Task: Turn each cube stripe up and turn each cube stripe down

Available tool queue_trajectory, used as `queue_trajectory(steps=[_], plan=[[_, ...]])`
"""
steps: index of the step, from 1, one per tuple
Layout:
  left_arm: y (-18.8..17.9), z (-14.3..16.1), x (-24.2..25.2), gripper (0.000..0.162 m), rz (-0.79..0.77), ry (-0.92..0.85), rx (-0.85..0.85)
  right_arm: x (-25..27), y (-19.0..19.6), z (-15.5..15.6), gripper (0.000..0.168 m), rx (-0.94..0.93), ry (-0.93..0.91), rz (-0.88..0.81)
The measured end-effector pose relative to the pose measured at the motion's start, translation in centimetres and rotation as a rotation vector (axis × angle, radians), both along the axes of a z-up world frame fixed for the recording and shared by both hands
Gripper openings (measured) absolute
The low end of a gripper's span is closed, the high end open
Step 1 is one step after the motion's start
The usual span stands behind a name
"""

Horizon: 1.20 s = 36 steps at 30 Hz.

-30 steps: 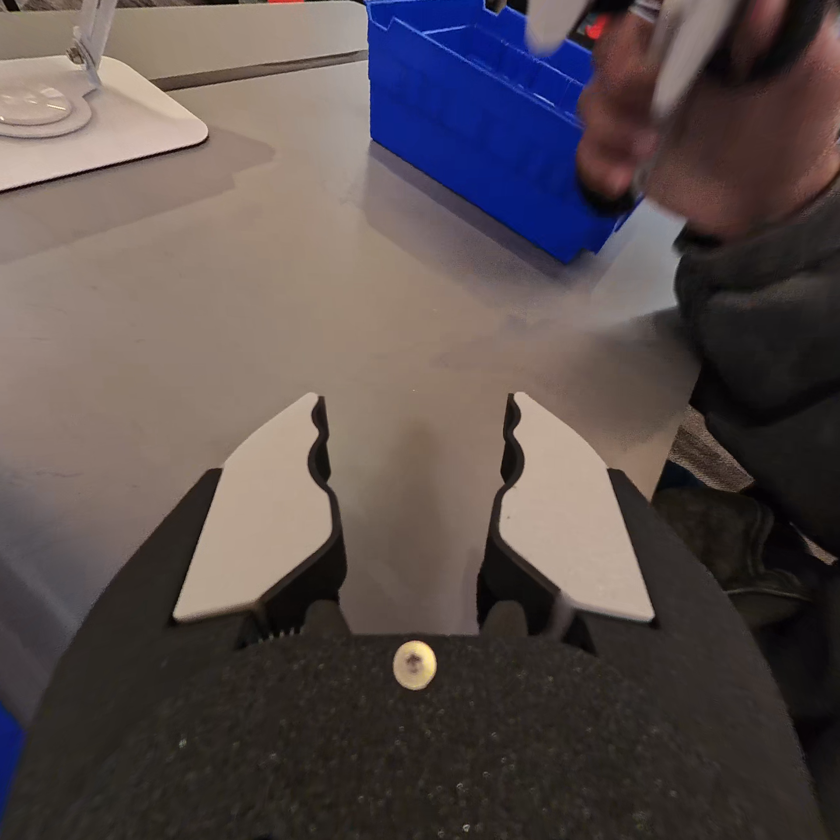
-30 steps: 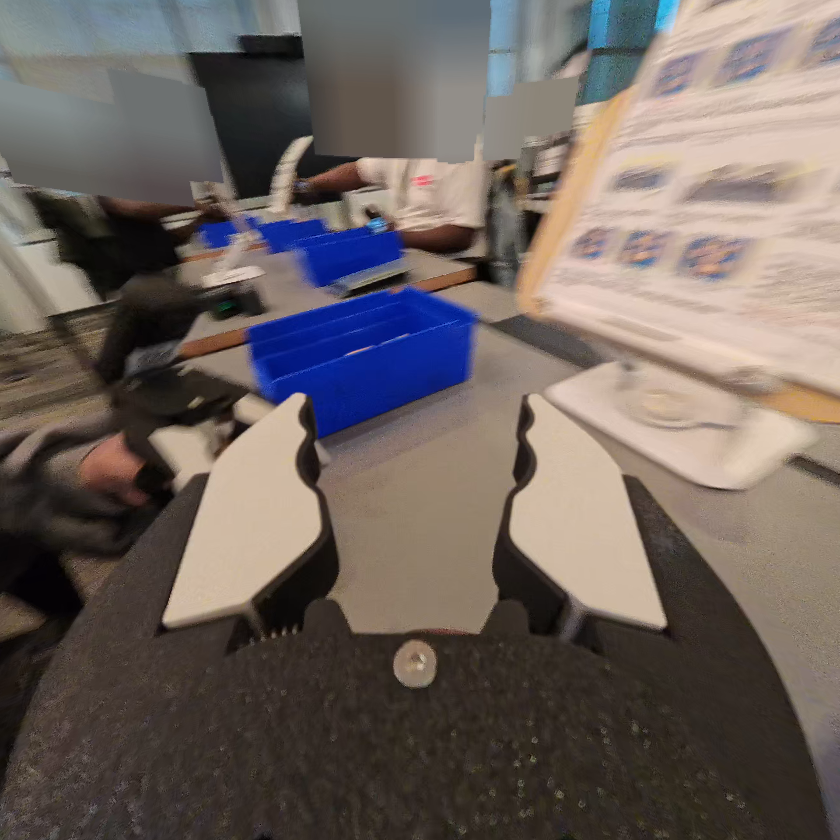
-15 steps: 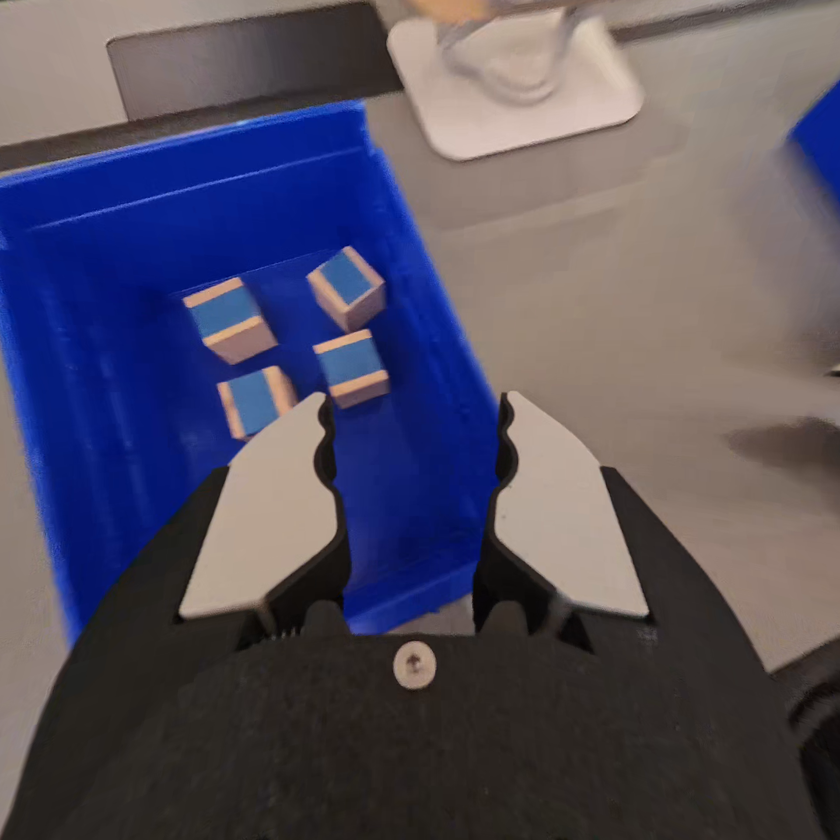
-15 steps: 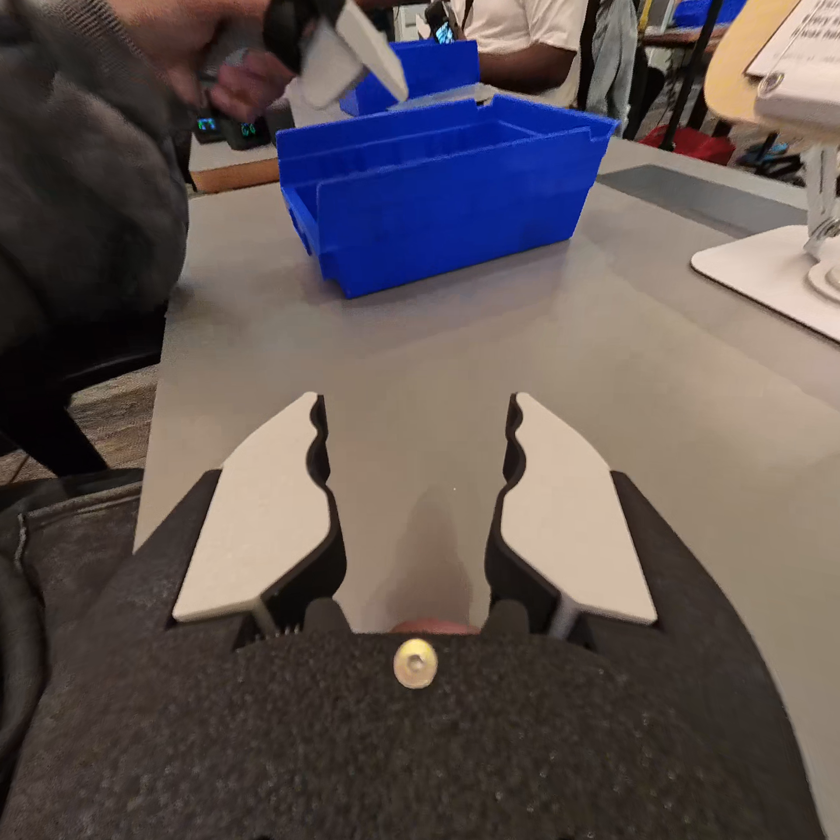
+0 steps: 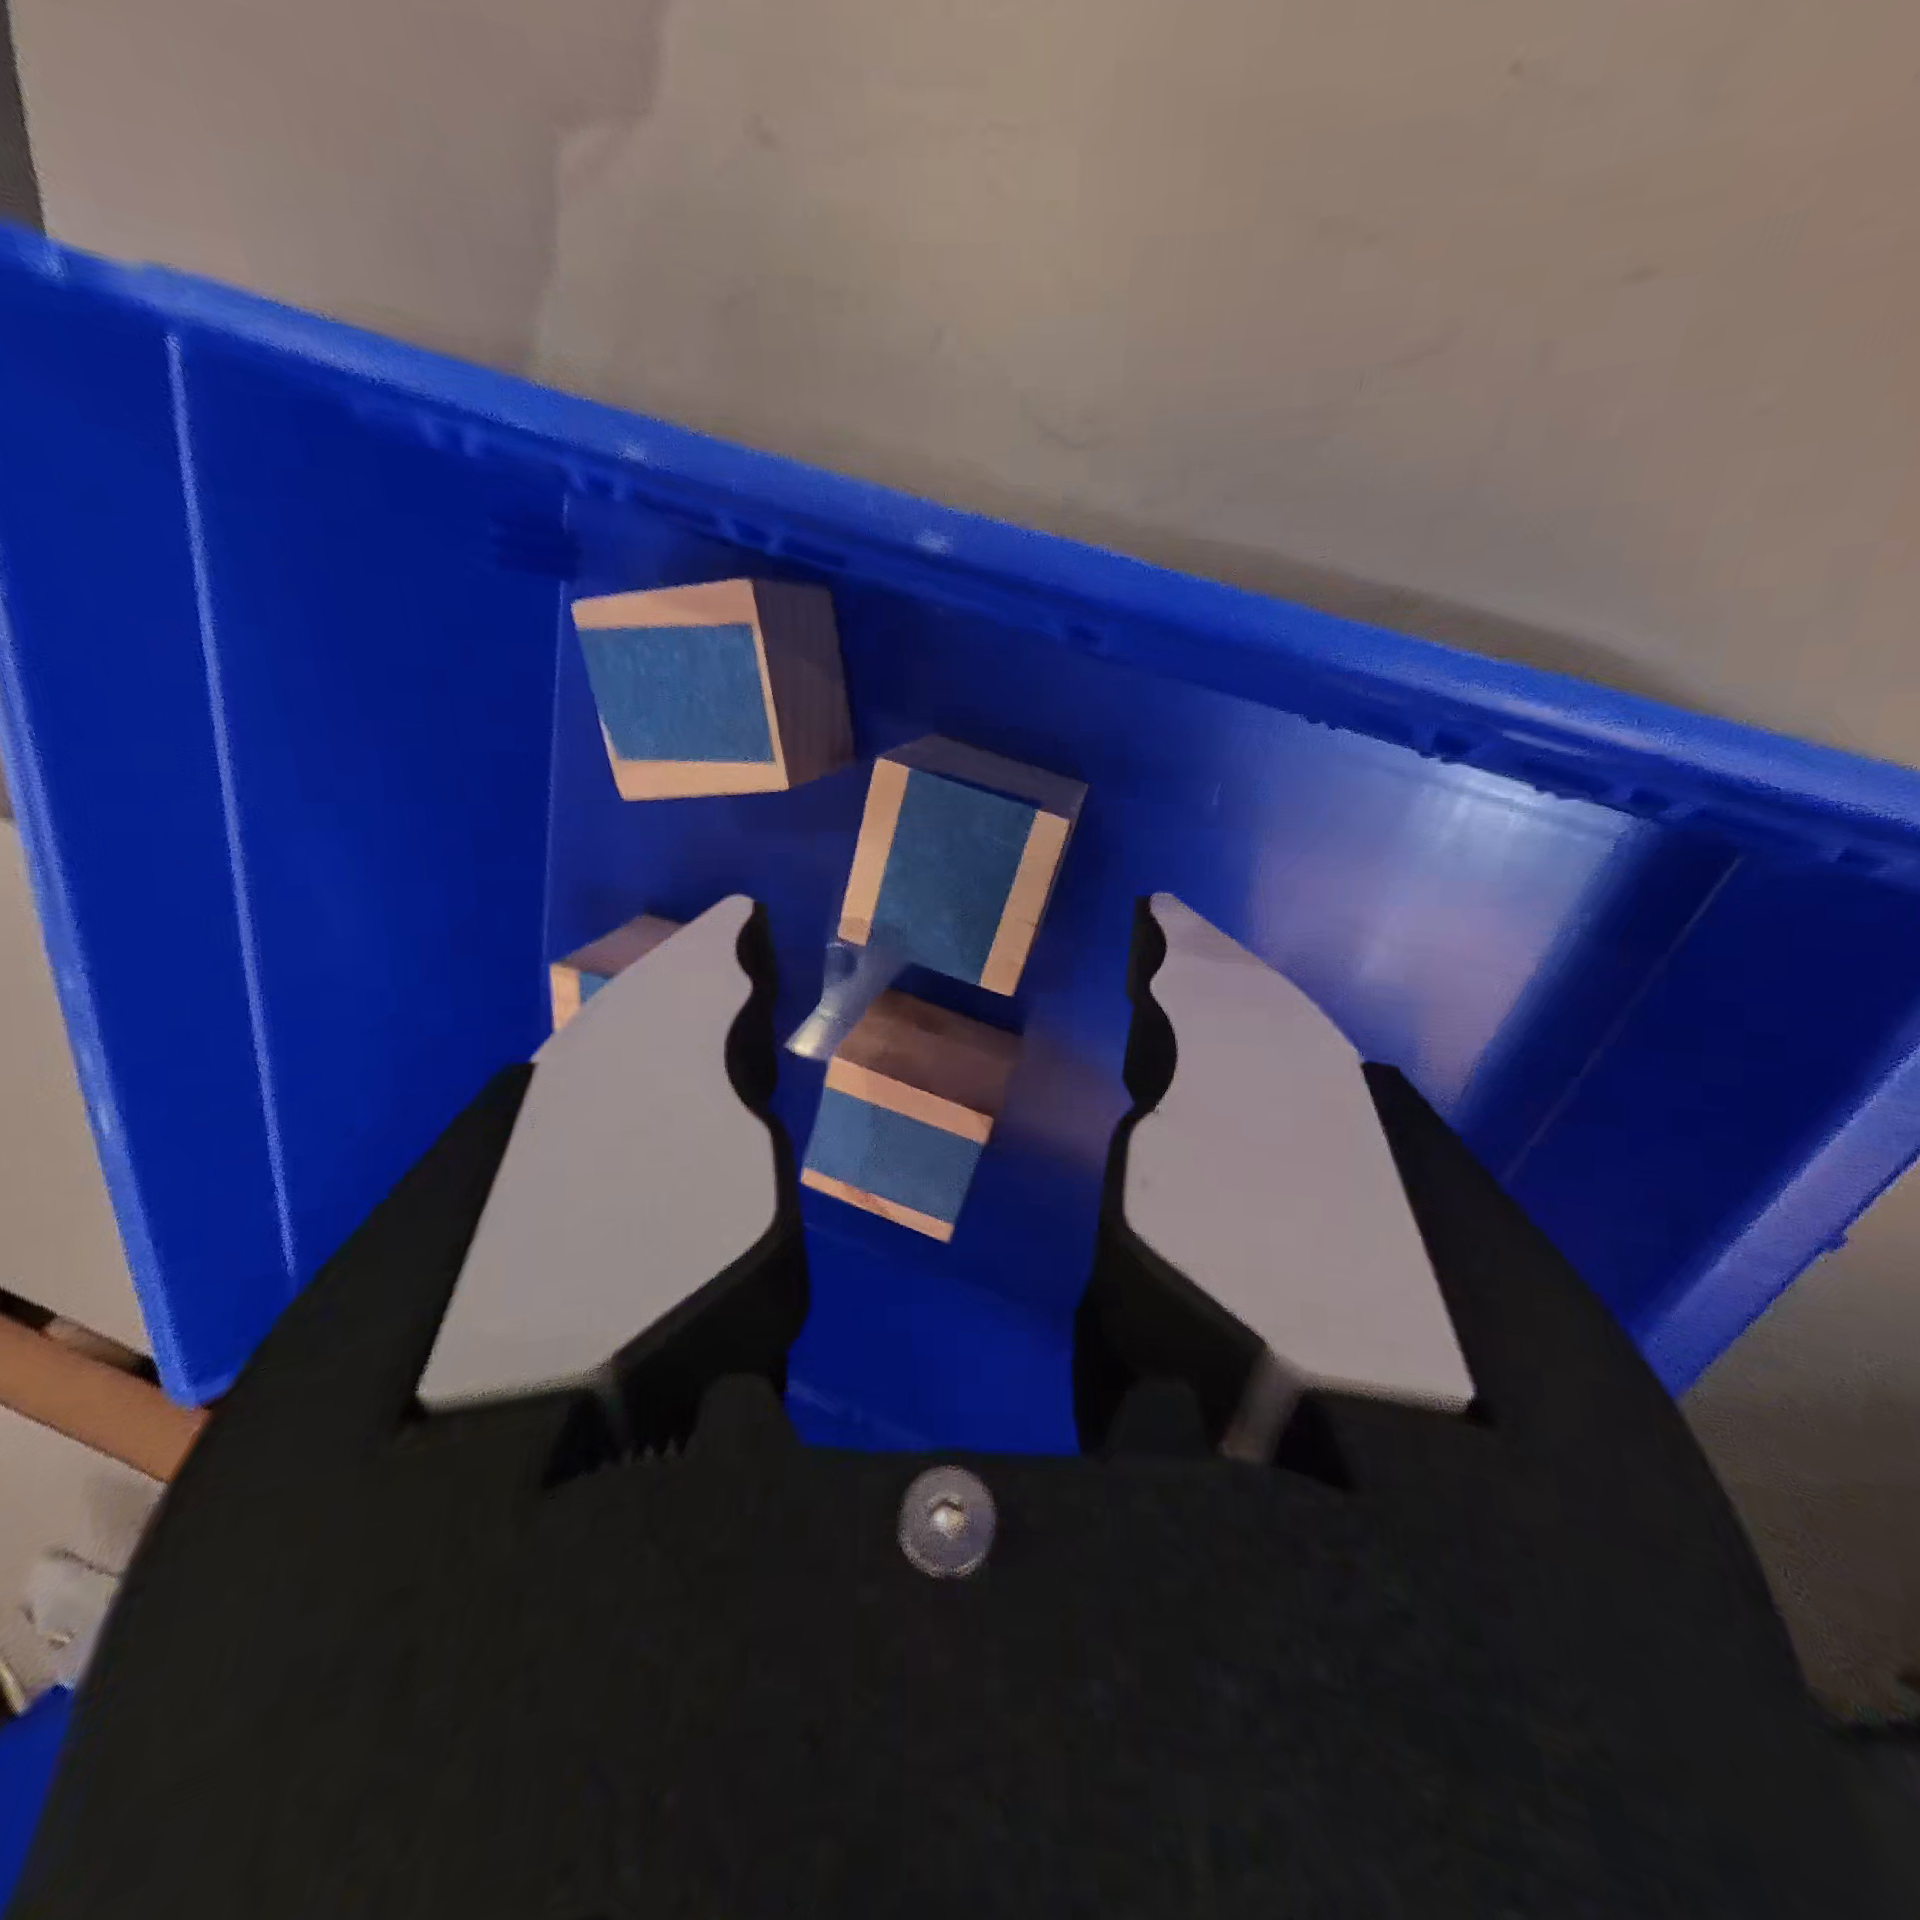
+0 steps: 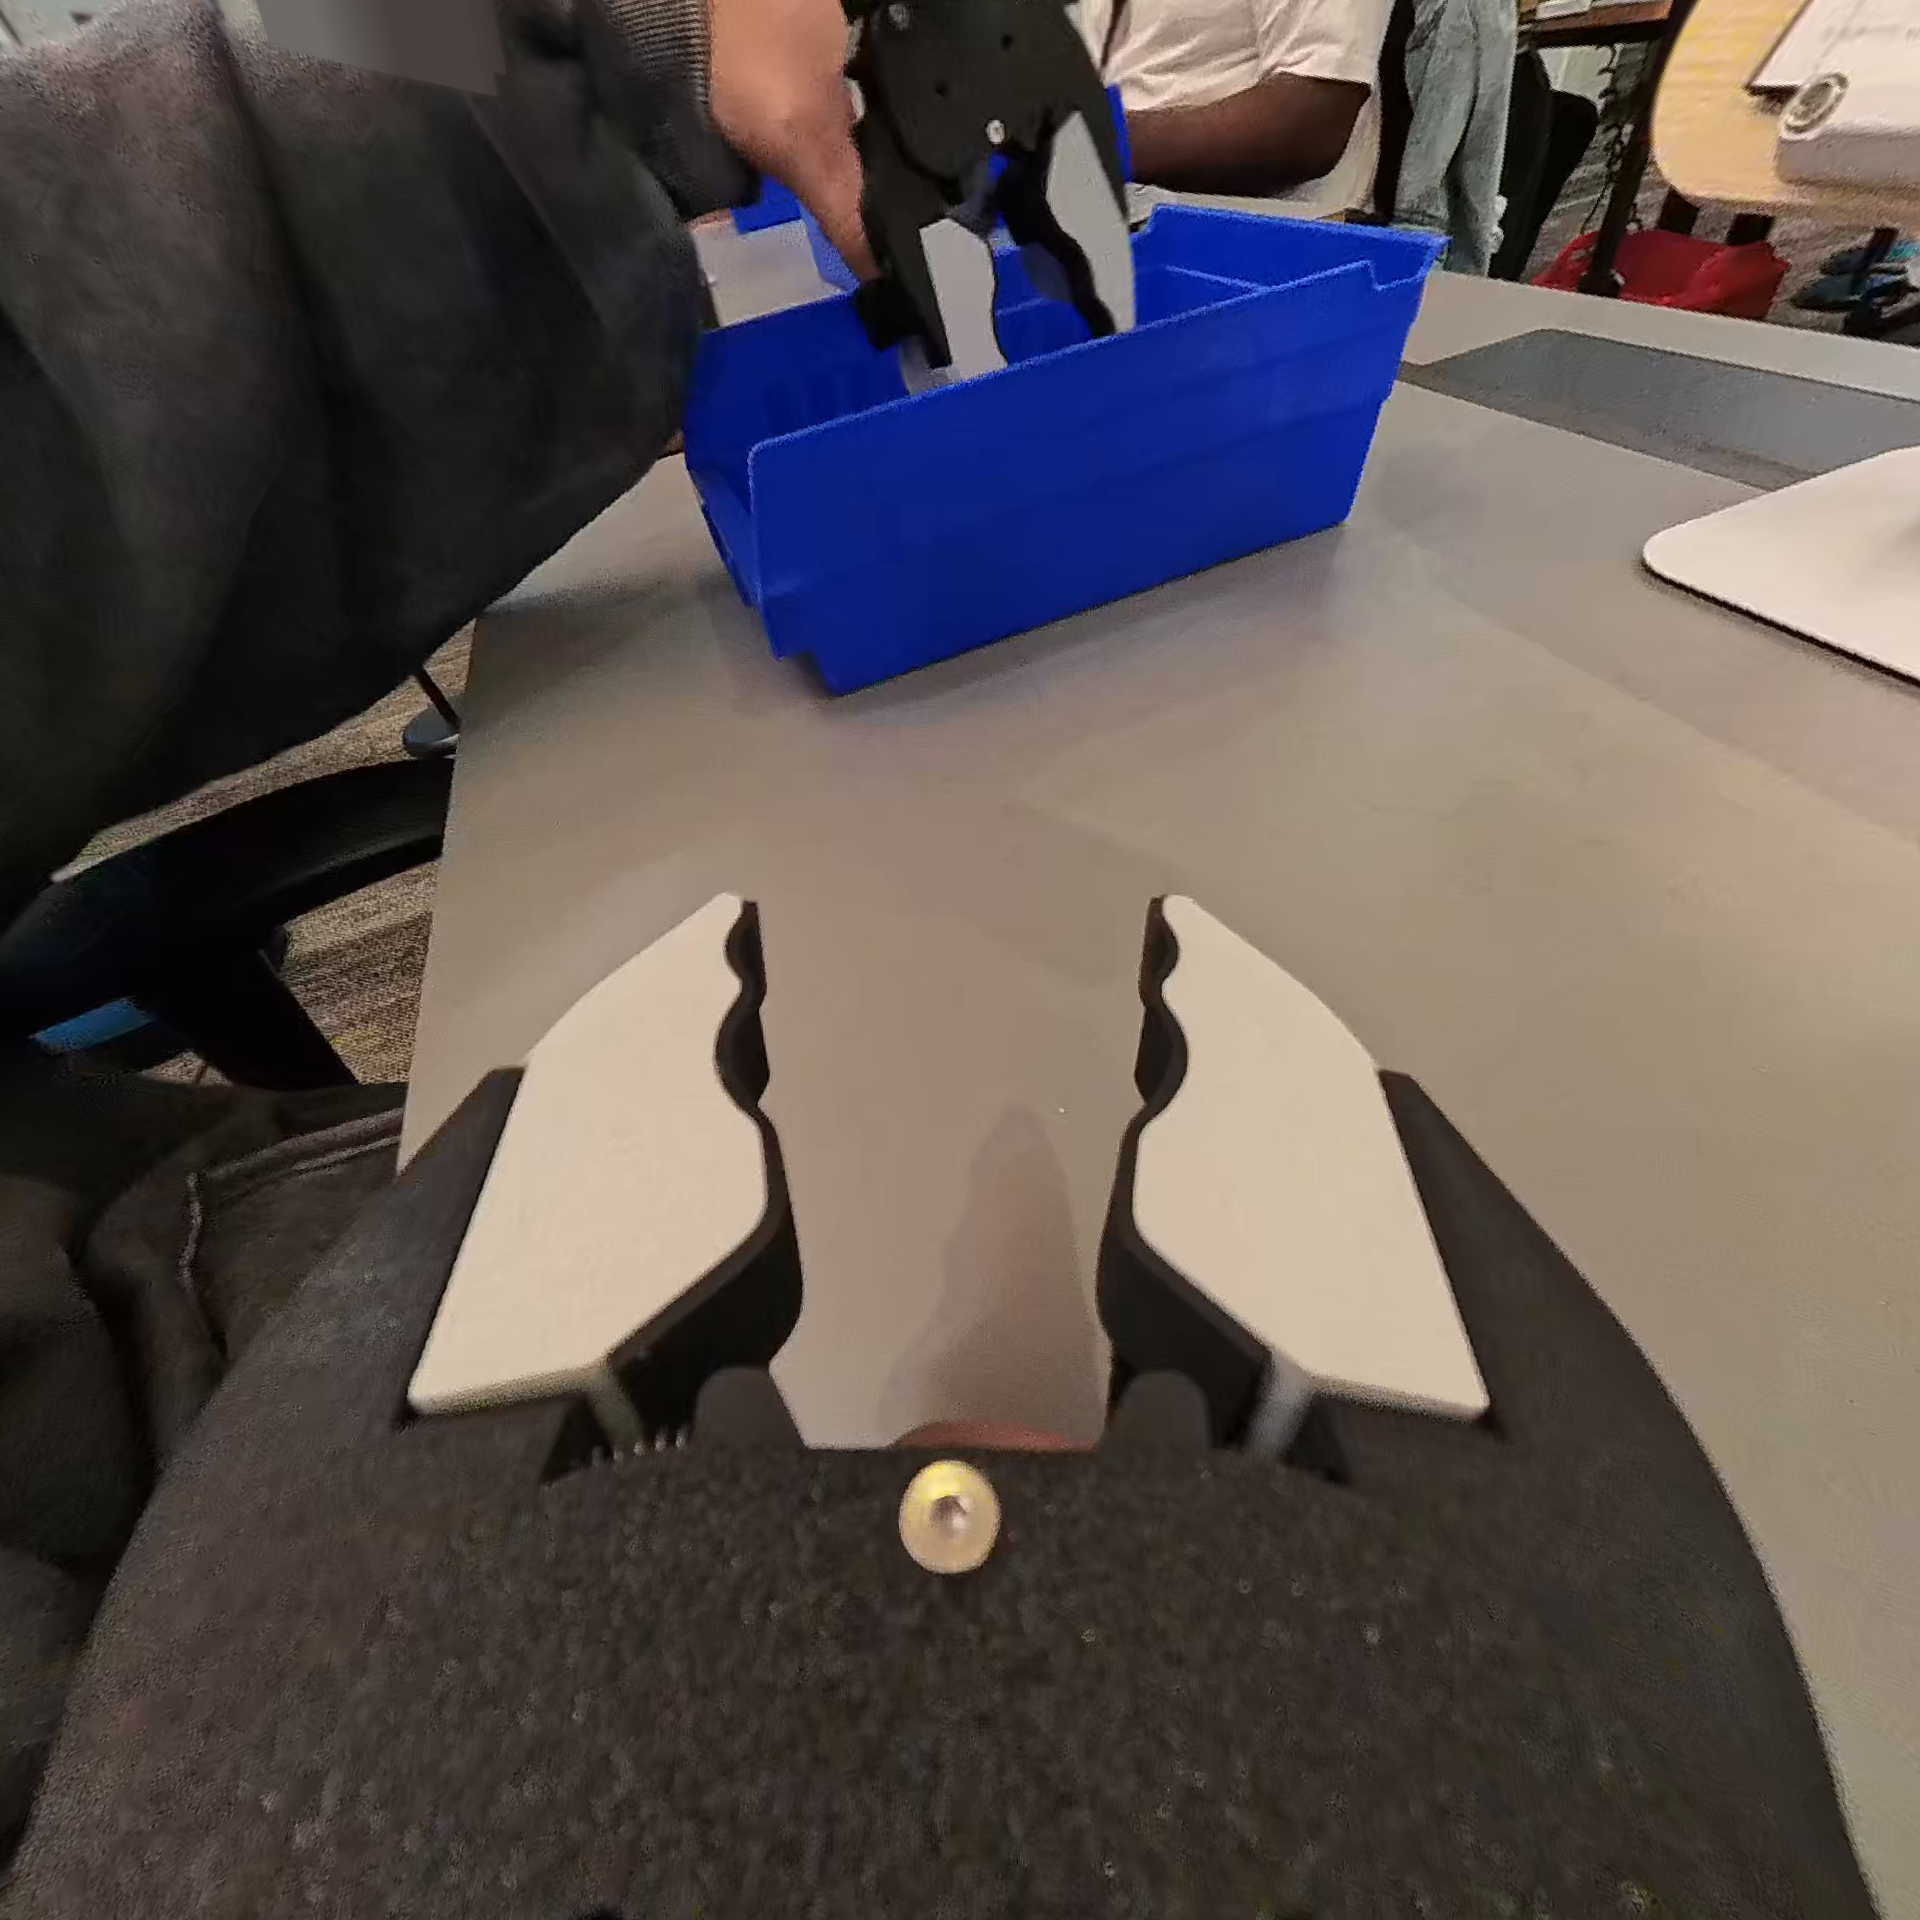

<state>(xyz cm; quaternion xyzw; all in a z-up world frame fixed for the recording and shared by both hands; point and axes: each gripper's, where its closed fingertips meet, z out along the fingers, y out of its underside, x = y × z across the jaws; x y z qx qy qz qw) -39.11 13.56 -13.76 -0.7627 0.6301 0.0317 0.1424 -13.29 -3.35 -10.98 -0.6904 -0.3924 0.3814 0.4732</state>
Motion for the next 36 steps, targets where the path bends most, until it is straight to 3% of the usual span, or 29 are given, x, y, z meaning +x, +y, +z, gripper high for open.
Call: queue_trajectory(steps=[6, 9, 12, 16, 21, 26, 31, 36], plan=[[0.8, -2.8, -0.3, 0.068, -0.107, 0.048, -0.106, -1.1, -0.2, -1.0, 0.070, -0.016, -0.036, 0.039], [0.6, -4.1, -0.5, 0.045, -0.138, 0.048, -0.179, -1.4, -0.2, -1.5, 0.069, -0.041, -0.060, 0.054], [-0.1, -3.8, -0.7, 0.045, -0.111, 0.026, -0.238, -1.6, -0.2, -1.3, 0.067, -0.047, -0.047, 0.063], [-0.6, -2.0, -1.5, 0.045, -0.057, 0.003, -0.182, -1.2, 0.1, -1.0, 0.066, -0.059, -0.026, 0.057], [-3.0, 4.0, -0.9, 0.045, 0.070, -0.049, -0.074, 0.1, 0.9, 0.6, 0.064, -0.030, 0.004, -0.009], [-7.4, 8.6, 3.5, 0.045, 0.173, -0.144, -0.006, 2.4, 2.1, 1.7, 0.064, 0.015, 0.025, -0.106], [-10.0, 9.8, 11.4, 0.045, 0.284, -0.379, 0.000, 4.1, 3.0, 2.2, 0.062, -0.013, 0.095, -0.170], [-11.3, 10.0, 19.5, 0.045, 0.420, -0.779, -0.219, 5.0, 3.7, 1.6, 0.064, 0.017, 0.067, -0.214]])
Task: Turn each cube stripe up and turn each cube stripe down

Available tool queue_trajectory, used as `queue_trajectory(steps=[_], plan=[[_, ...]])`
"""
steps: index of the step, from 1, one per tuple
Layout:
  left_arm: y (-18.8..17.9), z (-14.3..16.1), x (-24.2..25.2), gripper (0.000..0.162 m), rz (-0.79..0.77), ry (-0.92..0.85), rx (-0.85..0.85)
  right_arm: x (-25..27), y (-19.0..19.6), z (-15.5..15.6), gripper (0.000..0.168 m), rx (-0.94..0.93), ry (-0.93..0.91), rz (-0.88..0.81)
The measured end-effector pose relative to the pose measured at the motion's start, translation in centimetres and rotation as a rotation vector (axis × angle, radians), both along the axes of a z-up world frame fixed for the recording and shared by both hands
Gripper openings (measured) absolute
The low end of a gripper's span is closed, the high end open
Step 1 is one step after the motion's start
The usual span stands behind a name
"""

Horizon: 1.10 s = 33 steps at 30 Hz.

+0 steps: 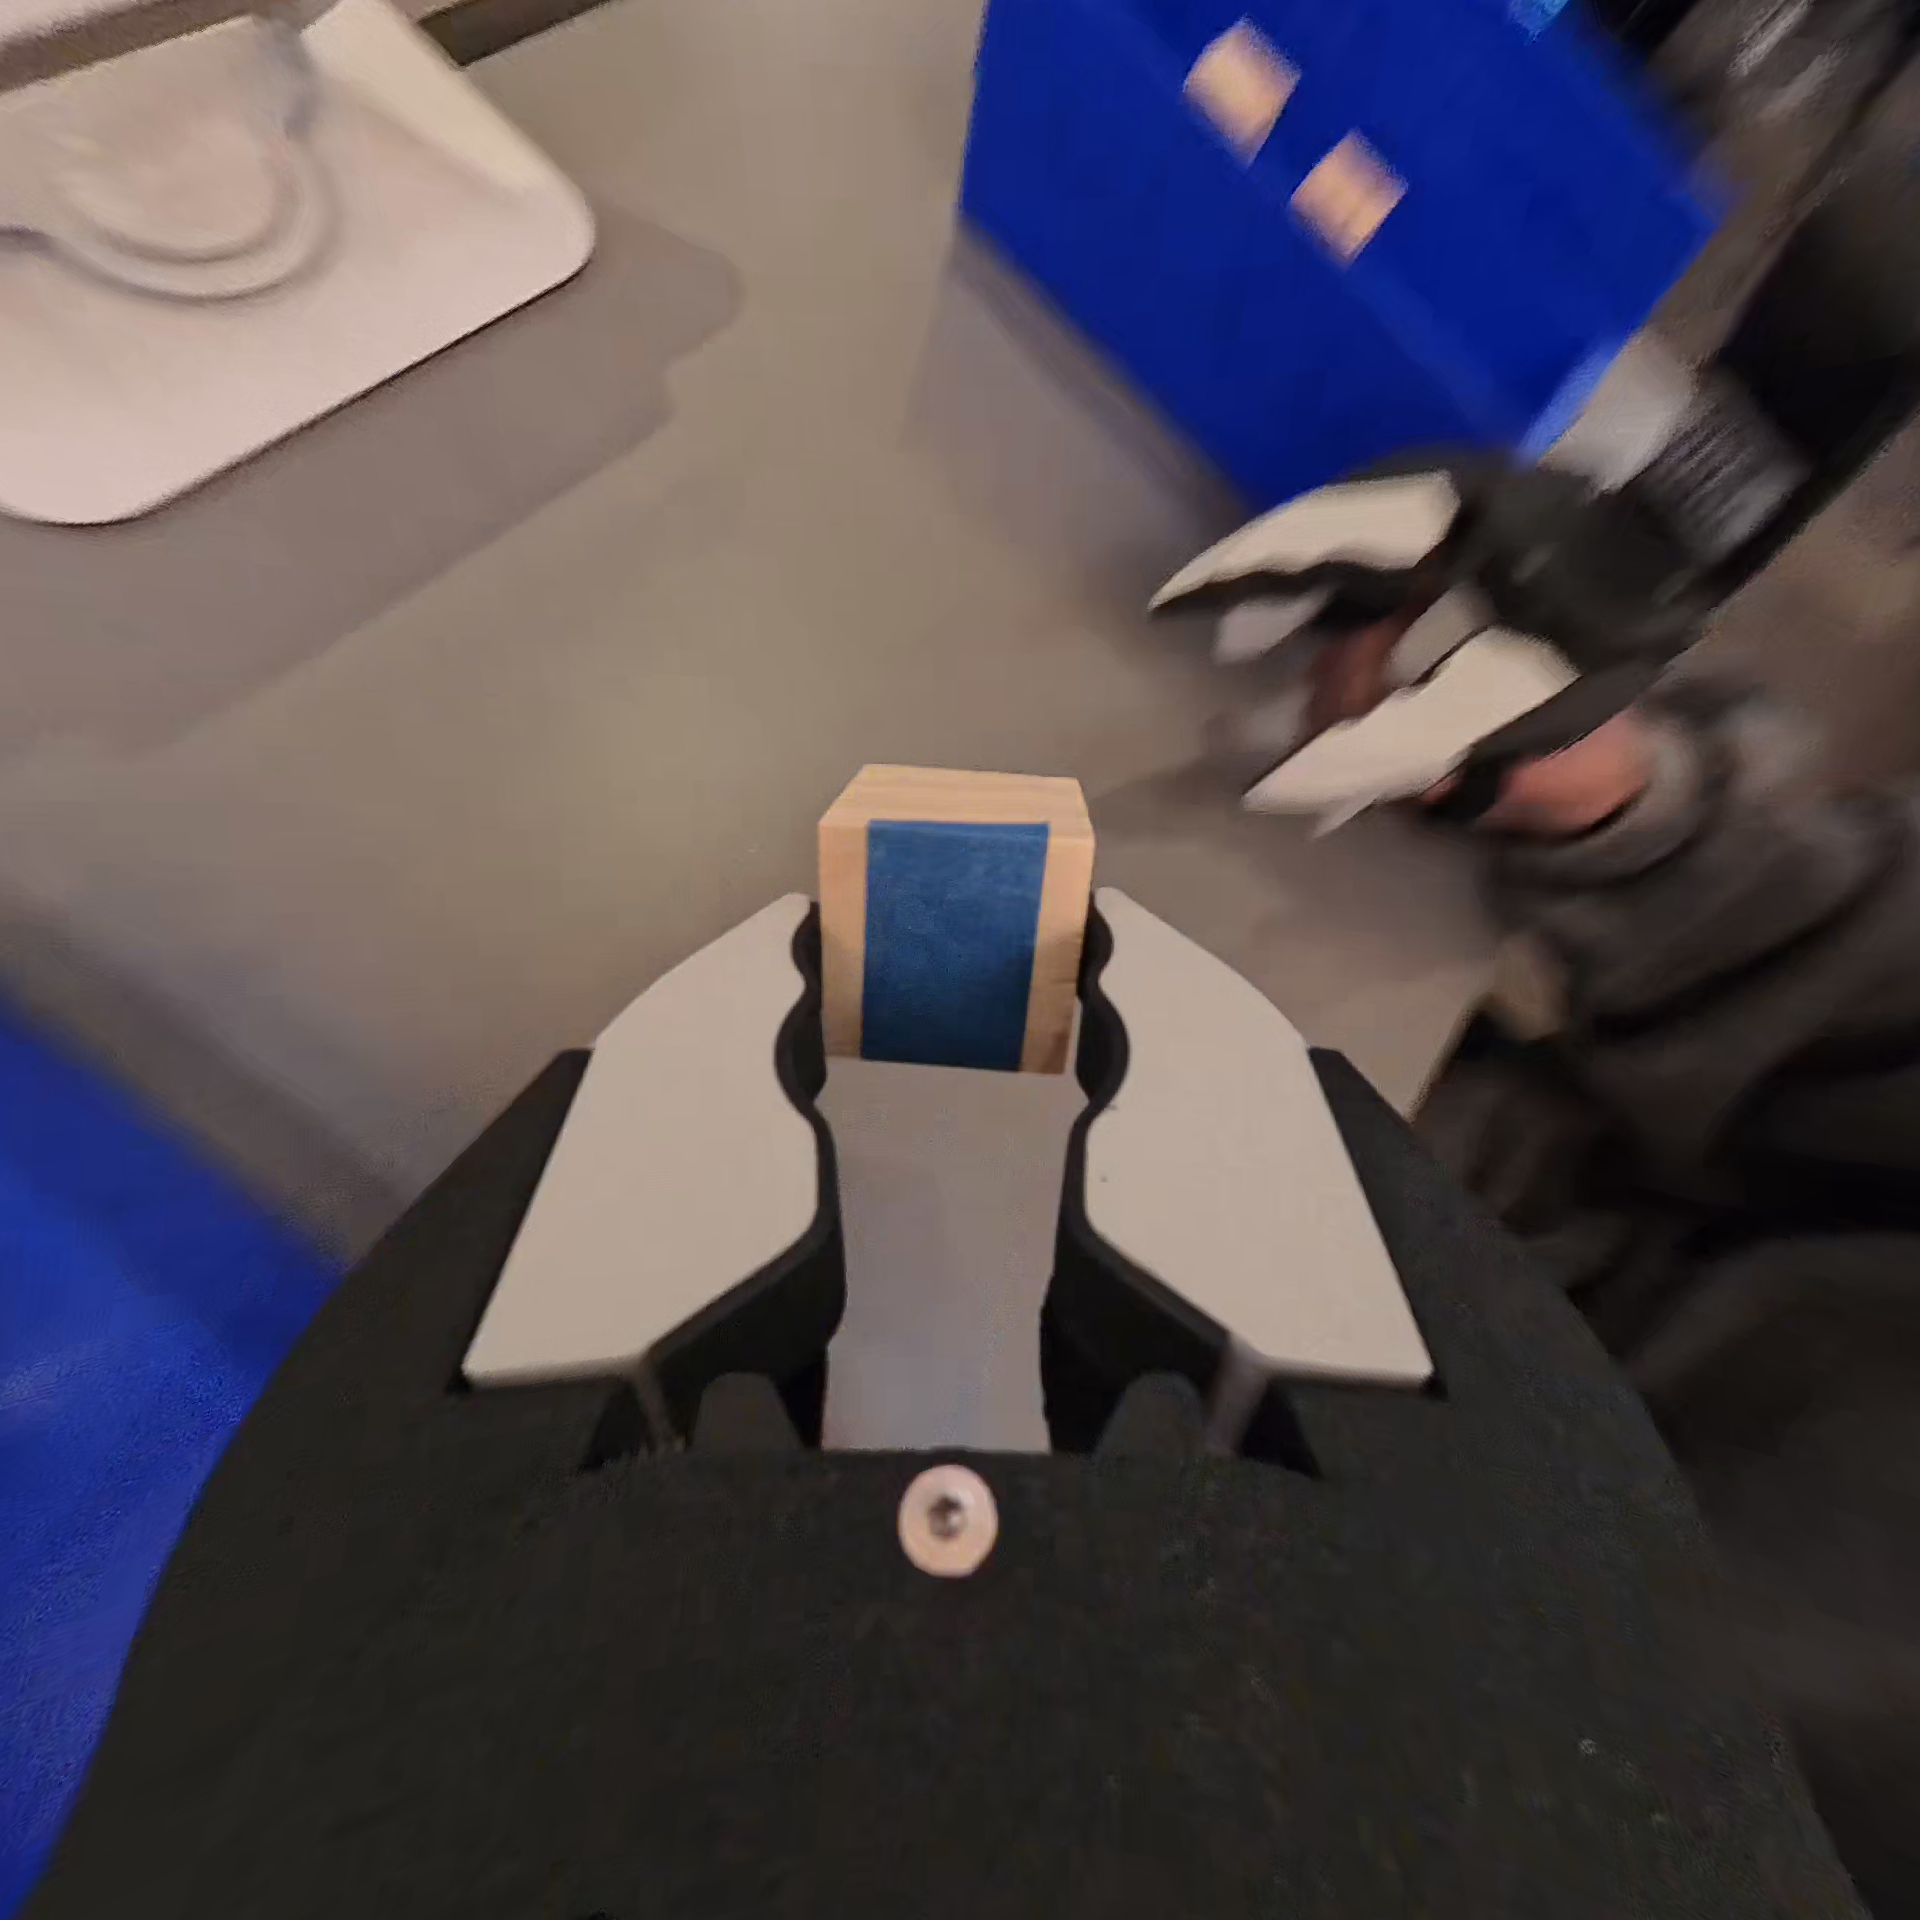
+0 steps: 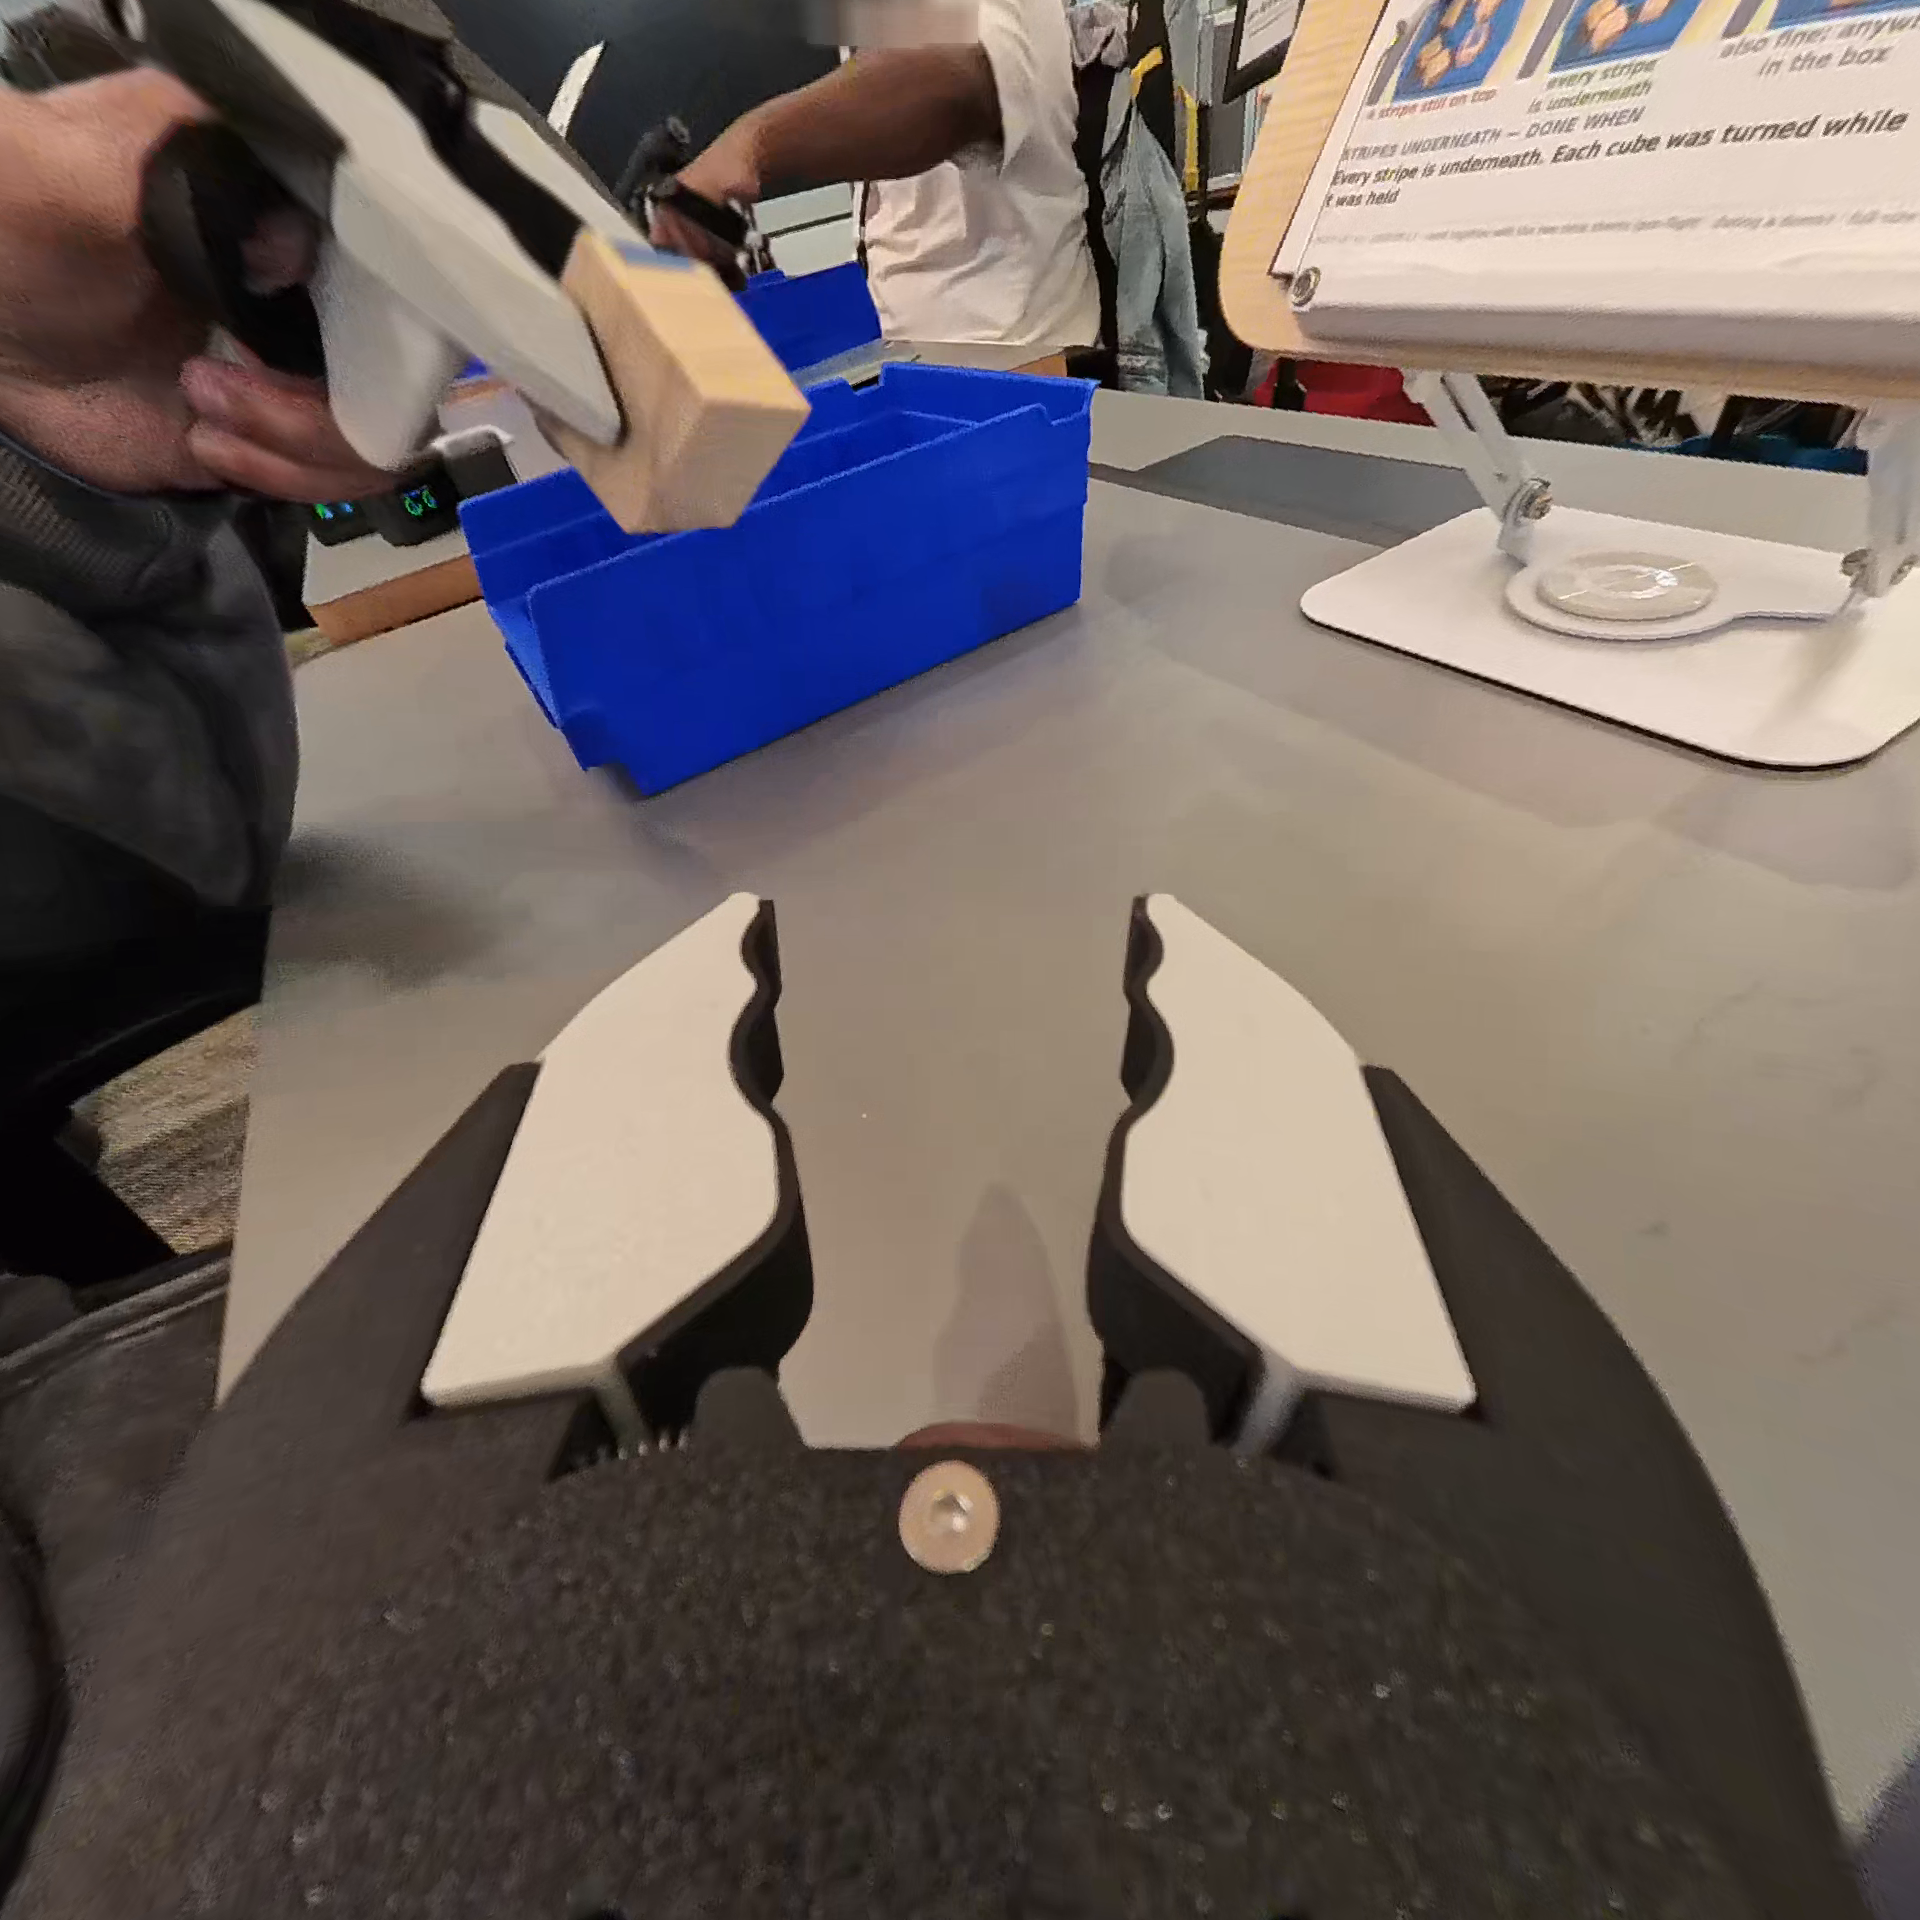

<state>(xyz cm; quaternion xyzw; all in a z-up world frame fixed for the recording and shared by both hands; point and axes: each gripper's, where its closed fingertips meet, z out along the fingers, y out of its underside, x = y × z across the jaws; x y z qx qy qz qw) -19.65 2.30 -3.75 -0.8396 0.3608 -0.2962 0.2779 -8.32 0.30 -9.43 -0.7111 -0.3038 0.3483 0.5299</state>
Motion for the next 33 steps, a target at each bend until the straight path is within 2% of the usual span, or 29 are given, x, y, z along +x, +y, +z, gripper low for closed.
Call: queue_trajectory(steps=[2, 4, 9, 13, 19, 23, 27, 29, 32, 33], plan=[[-0.1, 0.8, 2.5, 0.045, 0.019, -0.234, -0.119, -0.1, -0.1, -0.2, 0.064, 0.024, -0.014, 0.004], [0.1, 1.4, 4.1, 0.045, 0.033, -0.398, -0.198, -0.5, -0.4, -0.2, 0.066, 0.050, -0.019, 0.024], [-1.1, 2.9, 6.4, 0.045, -0.015, -0.726, -0.480, -1.8, -1.0, -0.2, 0.071, 0.147, -0.038, 0.091], [-2.3, 4.0, 7.3, 0.044, -0.085, -0.905, -0.677, -2.6, -1.6, 0.3, 0.072, 0.212, -0.030, 0.145], [-2.6, 2.4, 8.3, 0.044, -0.094, -0.964, -0.849, -2.5, -1.4, 1.6, 0.084, 0.253, -0.052, 0.177], [-2.5, 1.7, 8.3, 0.044, -0.096, -0.956, -0.877, -3.0, -1.4, 5.4, 0.084, 0.338, -0.048, 0.214], [-2.7, 1.8, 8.1, 0.044, -0.110, -0.944, -0.878, -4.3, -0.3, 7.5, 0.081, 0.422, -0.113, 0.193], [-3.0, 1.9, 8.1, 0.044, -0.120, -0.933, -0.874, -5.2, -0.3, 7.6, 0.072, 0.422, -0.106, 0.234], [-3.5, 1.2, 8.3, 0.044, -0.137, -0.890, -0.888, -5.7, -0.2, 6.9, 0.045, 0.411, -0.136, 0.246], [-3.5, 1.0, 8.3, 0.044, -0.133, -0.891, -0.894, -5.6, -0.1, 6.6, 0.045, 0.401, -0.156, 0.250]])
